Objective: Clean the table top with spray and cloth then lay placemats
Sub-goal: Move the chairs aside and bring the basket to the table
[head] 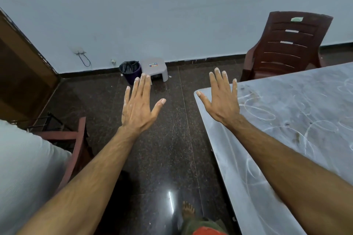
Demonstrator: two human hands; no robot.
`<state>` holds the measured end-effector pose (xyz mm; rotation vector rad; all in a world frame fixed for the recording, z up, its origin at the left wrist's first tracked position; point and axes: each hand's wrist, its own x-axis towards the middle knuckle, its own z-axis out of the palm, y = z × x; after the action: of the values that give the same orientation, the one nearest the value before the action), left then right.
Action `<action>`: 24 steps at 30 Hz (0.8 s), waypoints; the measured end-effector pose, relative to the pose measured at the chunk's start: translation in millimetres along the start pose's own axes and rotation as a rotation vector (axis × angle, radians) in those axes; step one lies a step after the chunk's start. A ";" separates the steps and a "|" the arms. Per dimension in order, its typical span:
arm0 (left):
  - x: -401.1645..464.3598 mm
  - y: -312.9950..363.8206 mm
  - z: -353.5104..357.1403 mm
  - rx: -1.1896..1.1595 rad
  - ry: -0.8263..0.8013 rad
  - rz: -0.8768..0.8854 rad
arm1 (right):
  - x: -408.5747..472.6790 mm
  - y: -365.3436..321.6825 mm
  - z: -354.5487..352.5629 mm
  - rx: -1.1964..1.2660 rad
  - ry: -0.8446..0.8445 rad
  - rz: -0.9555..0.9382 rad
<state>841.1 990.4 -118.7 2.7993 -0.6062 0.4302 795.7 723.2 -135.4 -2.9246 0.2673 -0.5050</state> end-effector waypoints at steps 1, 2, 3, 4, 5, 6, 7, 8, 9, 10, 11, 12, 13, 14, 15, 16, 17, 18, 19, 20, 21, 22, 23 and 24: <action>15.5 -4.6 3.4 0.003 -0.002 -0.004 | 15.5 0.0 4.0 0.014 0.008 -0.005; 31.6 -9.3 6.6 0.003 -0.005 -0.010 | 31.9 0.6 7.6 0.028 0.010 -0.008; 47.1 -13.6 9.4 0.008 -0.007 -0.013 | 48.2 1.4 10.5 0.036 0.010 -0.008; 59.5 -17.1 11.9 0.014 -0.001 -0.013 | 61.0 2.9 12.7 0.035 0.017 -0.008; 74.4 -21.1 14.9 0.016 0.003 -0.013 | 75.9 4.6 15.2 0.031 0.020 -0.008; 88.9 -25.3 17.5 0.011 0.003 -0.016 | 89.9 6.5 17.6 0.031 0.020 -0.004; 102.0 -29.4 20.6 0.004 0.003 -0.017 | 102.6 8.4 20.1 0.034 0.018 -0.001; 113.7 -33.0 24.2 -0.001 0.007 -0.017 | 114.0 9.8 22.7 0.035 0.016 0.002; 122.2 -36.0 27.0 -0.003 0.013 -0.019 | 123.0 10.8 24.8 0.035 0.019 0.001; 132.9 -39.3 30.5 -0.009 0.016 -0.022 | 134.1 11.9 26.9 0.033 0.022 0.001; 144.0 -42.6 33.8 -0.018 0.017 -0.023 | 144.9 12.8 29.0 0.030 0.022 0.003; 155.1 -45.7 37.4 -0.025 0.019 -0.021 | 155.2 13.5 31.5 0.023 0.022 0.009; 165.5 -48.1 41.1 -0.028 0.021 -0.016 | 164.5 13.8 34.5 0.016 0.020 0.015; 174.4 -50.3 44.6 -0.032 0.024 -0.010 | 171.9 13.7 37.9 0.015 0.022 0.017; 185.3 -53.0 48.7 -0.039 0.020 -0.002 | 180.2 13.4 41.7 0.020 0.022 0.020; 195.4 -56.0 52.6 -0.047 0.013 0.004 | 187.9 12.8 45.6 0.023 0.019 0.024; 206.2 -59.3 57.2 -0.053 0.011 0.010 | 196.2 12.3 50.2 0.019 0.018 0.029; 217.2 -62.7 62.3 -0.057 0.015 0.019 | 204.8 11.6 55.3 0.009 0.014 0.038; 226.9 -65.9 66.7 -0.061 0.020 0.029 | 212.2 11.0 59.9 -0.003 0.010 0.045; 239.5 -70.6 72.3 -0.068 0.012 0.042 | 221.0 10.5 65.6 -0.011 0.007 0.056; 251.8 -75.8 78.0 -0.076 -0.005 0.054 | 229.3 10.4 71.0 -0.015 0.007 0.070; 265.0 -81.4 83.4 -0.085 -0.023 0.069 | 237.8 10.1 75.9 -0.016 0.008 0.086; 278.5 -86.9 88.4 -0.091 -0.038 0.084 | 245.8 9.5 80.5 -0.021 0.007 0.104; 290.6 -92.1 92.2 -0.095 -0.042 0.097 | 253.0 9.4 84.4 -0.029 0.005 0.119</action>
<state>1155.4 939.2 -123.2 2.7034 -0.7533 0.3518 1057.9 673.8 -135.8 -2.9129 0.4492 -0.4945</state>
